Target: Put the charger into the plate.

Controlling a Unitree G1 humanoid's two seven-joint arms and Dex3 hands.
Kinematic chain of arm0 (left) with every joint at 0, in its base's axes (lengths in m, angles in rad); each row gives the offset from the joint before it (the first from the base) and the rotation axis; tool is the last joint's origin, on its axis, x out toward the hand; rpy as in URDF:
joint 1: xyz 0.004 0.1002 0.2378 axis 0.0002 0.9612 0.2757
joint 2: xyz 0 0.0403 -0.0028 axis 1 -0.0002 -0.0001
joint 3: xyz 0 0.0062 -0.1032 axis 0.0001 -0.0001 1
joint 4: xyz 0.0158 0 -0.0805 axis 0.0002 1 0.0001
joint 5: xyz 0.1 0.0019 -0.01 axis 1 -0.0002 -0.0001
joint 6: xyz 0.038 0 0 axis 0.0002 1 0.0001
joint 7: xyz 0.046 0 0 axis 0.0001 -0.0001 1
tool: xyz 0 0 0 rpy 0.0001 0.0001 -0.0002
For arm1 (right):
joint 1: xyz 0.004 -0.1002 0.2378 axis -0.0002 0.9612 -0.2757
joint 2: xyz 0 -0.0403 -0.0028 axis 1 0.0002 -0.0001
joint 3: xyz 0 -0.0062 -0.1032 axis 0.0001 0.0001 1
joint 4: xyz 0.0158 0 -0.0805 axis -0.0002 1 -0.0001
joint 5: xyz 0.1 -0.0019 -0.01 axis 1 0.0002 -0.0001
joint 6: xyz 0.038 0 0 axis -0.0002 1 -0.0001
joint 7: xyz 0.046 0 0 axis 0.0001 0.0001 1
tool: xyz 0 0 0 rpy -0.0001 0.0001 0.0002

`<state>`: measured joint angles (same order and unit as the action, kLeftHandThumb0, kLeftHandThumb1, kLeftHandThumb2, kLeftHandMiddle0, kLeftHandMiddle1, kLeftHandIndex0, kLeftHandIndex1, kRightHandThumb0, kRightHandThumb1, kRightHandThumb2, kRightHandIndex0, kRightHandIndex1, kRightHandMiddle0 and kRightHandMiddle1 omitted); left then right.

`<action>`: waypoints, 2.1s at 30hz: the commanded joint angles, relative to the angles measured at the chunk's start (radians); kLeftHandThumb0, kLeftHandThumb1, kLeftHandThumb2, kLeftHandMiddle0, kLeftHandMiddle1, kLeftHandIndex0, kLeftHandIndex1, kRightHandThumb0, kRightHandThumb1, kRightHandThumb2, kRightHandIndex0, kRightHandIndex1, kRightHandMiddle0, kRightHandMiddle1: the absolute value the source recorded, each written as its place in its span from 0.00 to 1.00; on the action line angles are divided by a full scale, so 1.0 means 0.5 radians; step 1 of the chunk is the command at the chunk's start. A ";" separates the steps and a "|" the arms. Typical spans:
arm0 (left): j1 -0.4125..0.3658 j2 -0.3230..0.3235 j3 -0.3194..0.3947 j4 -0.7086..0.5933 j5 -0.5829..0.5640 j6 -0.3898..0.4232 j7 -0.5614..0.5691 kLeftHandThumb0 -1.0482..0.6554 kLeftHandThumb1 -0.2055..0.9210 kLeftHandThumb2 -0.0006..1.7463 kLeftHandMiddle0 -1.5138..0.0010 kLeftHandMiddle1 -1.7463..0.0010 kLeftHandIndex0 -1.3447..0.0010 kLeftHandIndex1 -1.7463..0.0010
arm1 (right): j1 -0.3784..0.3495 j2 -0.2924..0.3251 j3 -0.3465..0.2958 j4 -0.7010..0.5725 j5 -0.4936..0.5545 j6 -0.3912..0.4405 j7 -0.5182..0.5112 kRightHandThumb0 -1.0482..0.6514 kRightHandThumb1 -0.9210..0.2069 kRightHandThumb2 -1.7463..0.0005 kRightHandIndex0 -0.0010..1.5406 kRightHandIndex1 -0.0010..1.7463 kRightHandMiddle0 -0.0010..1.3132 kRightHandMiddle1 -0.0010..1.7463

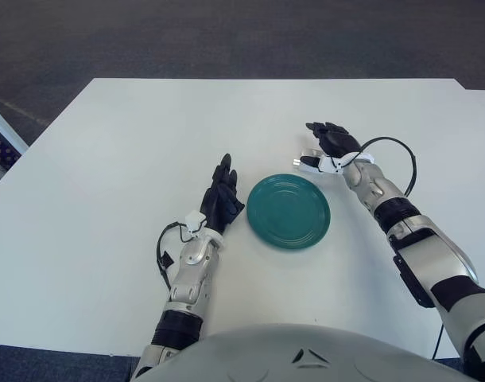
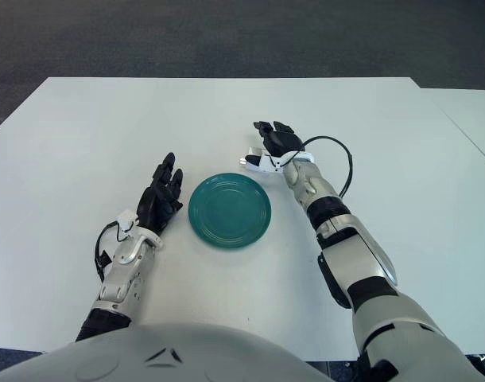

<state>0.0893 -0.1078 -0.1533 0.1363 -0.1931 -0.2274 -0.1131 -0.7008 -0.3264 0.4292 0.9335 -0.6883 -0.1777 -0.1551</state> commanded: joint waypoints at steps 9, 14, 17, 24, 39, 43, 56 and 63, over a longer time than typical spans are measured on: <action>0.042 -0.062 -0.011 -0.032 -0.015 0.027 -0.004 0.03 1.00 0.73 1.00 1.00 1.00 1.00 | -0.050 0.003 0.006 0.118 0.017 0.056 -0.051 0.05 0.00 0.61 0.07 0.01 0.00 0.15; 0.047 -0.049 -0.027 -0.081 0.071 0.097 0.067 0.02 1.00 0.73 1.00 1.00 1.00 1.00 | -0.039 0.005 0.008 0.119 0.027 0.044 -0.047 0.05 0.00 0.60 0.06 0.00 0.00 0.14; 0.041 -0.048 -0.026 -0.084 0.073 0.114 0.068 0.02 1.00 0.73 1.00 1.00 1.00 1.00 | -0.031 0.008 0.011 0.113 0.027 0.045 -0.045 0.05 0.00 0.60 0.06 0.00 0.00 0.14; 0.017 -0.059 -0.016 -0.037 0.048 0.091 0.050 0.02 1.00 0.73 1.00 1.00 1.00 1.00 | -0.027 0.016 0.031 0.113 0.018 0.047 -0.033 0.04 0.00 0.58 0.06 0.00 0.00 0.14; 0.024 -0.073 -0.021 -0.074 0.025 0.054 0.030 0.03 1.00 0.72 1.00 1.00 1.00 1.00 | -0.024 0.081 0.131 0.398 -0.016 -0.004 -0.126 0.04 0.00 0.58 0.04 0.00 0.00 0.10; 0.012 -0.078 -0.019 -0.066 0.001 0.041 0.017 0.03 1.00 0.72 1.00 1.00 1.00 1.00 | -0.026 0.079 0.179 0.457 -0.039 -0.030 -0.121 0.05 0.00 0.59 0.04 0.00 0.00 0.10; -0.018 -0.123 -0.025 -0.021 -0.055 0.002 0.009 0.04 1.00 0.71 1.00 1.00 1.00 1.00 | -0.016 0.010 0.377 0.579 -0.120 -0.133 -0.012 0.08 0.00 0.62 0.02 0.00 0.00 0.08; -0.039 -0.176 -0.006 0.050 -0.178 -0.084 -0.019 0.05 1.00 0.71 1.00 1.00 1.00 1.00 | 0.009 -0.088 0.493 0.627 -0.190 -0.274 0.009 0.09 0.00 0.61 0.03 0.00 0.00 0.08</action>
<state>0.0892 -0.1089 -0.1653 0.1417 -0.2589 -0.2469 -0.1143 -0.7697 -0.3474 0.6315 1.1915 -0.7370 -0.3003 -0.2071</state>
